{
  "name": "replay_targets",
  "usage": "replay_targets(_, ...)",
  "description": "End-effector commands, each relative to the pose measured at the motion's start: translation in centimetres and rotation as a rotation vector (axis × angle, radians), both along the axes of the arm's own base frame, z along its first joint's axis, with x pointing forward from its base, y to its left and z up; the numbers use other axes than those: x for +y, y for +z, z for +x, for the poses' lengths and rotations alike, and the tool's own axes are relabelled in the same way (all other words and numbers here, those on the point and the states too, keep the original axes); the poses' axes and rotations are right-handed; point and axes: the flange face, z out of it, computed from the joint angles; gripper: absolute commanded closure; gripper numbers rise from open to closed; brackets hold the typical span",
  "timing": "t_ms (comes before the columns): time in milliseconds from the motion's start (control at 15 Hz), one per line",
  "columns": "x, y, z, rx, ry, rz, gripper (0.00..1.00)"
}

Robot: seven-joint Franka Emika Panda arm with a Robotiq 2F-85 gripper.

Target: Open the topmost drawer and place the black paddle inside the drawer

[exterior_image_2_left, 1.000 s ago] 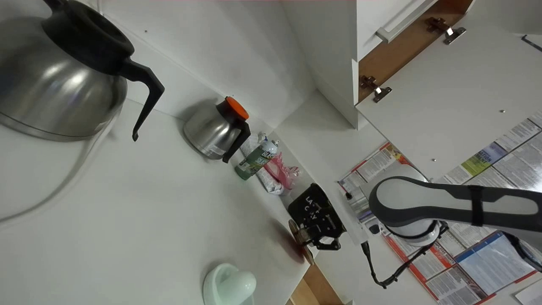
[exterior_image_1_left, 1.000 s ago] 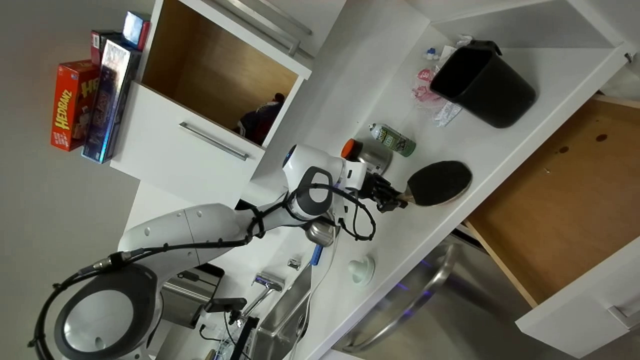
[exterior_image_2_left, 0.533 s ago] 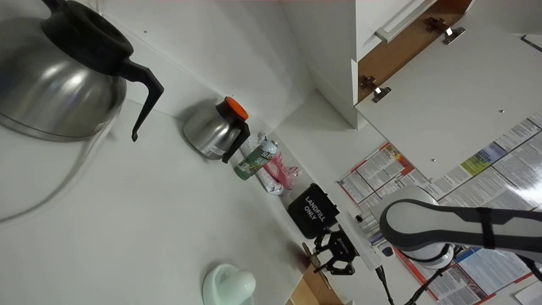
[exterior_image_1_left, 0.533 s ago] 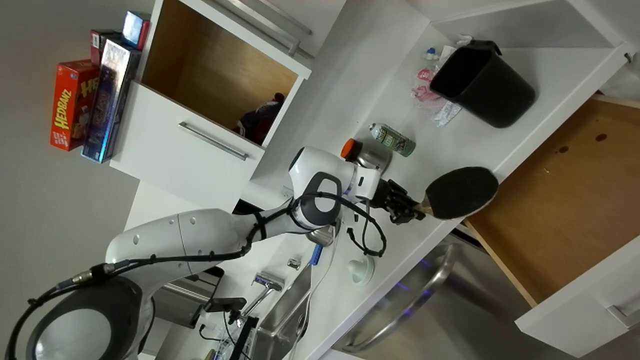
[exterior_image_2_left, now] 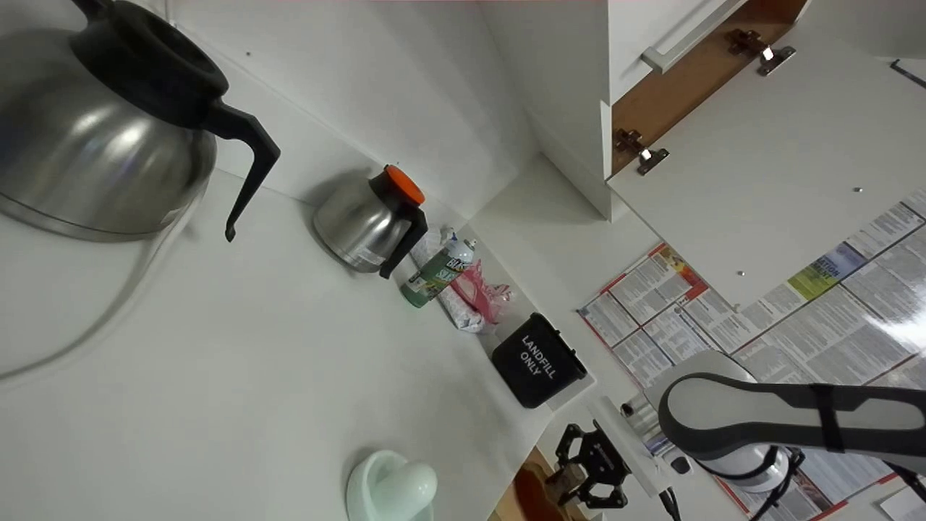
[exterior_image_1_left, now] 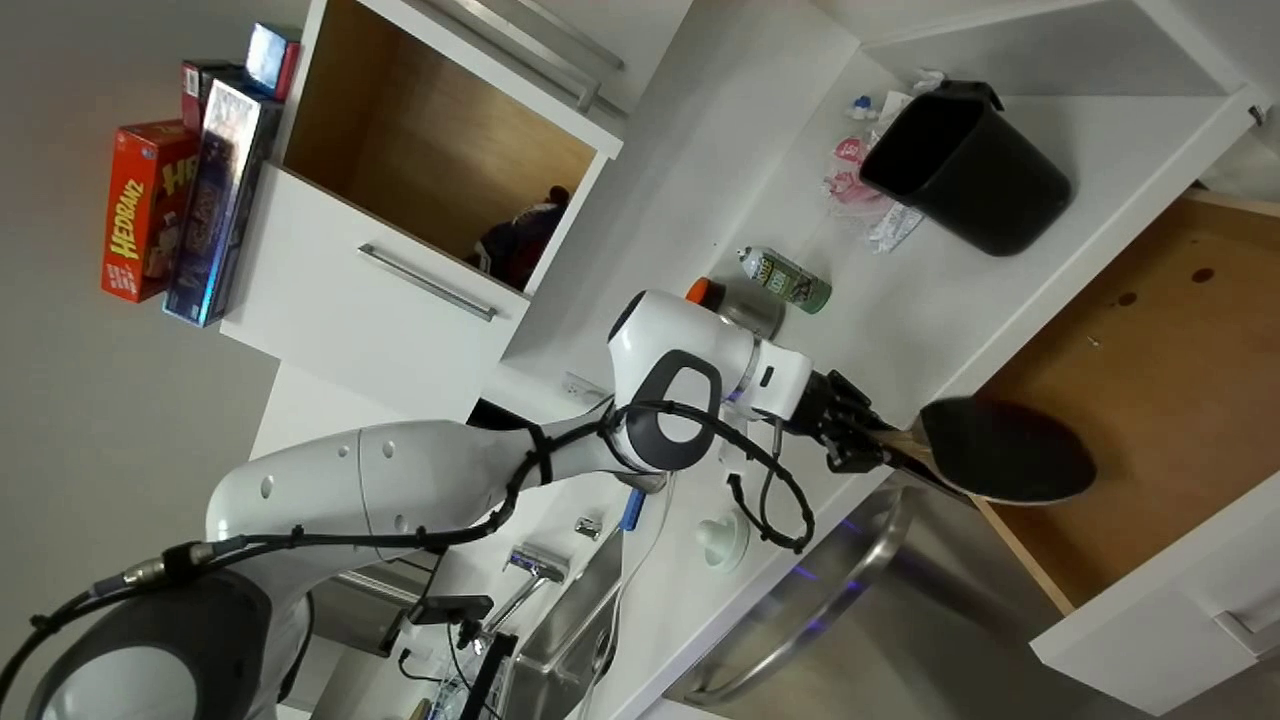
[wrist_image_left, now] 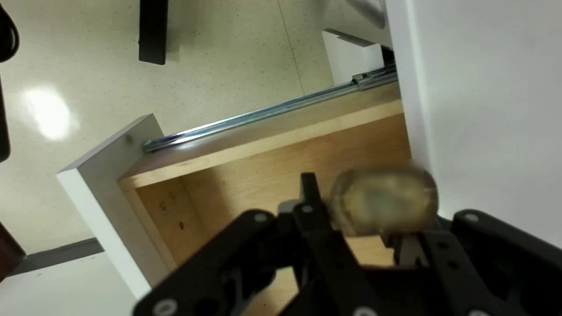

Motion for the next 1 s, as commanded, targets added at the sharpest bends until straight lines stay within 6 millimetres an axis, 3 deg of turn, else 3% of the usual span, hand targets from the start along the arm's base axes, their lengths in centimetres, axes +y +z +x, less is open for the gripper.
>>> replay_targets(0, -2.8, -0.7, -1.2, 0.04, -0.022, -0.007, 0.91)
replay_targets(467, -8.3, -1.8, -1.7, 0.101, -0.065, -0.157, 0.91)
replay_targets(600, -8.2, -1.2, -1.5, 0.086, -0.047, -0.188, 0.91)
replay_targets(800, -6.4, 0.5, -0.9, 0.038, 0.011, -0.198, 0.91)
replay_targets(867, -5.8, 0.8, -0.9, 0.038, 0.021, -0.196, 0.62)
replay_targets(933, -5.2, 1.2, -1.1, 0.022, 0.033, -0.188, 0.4)
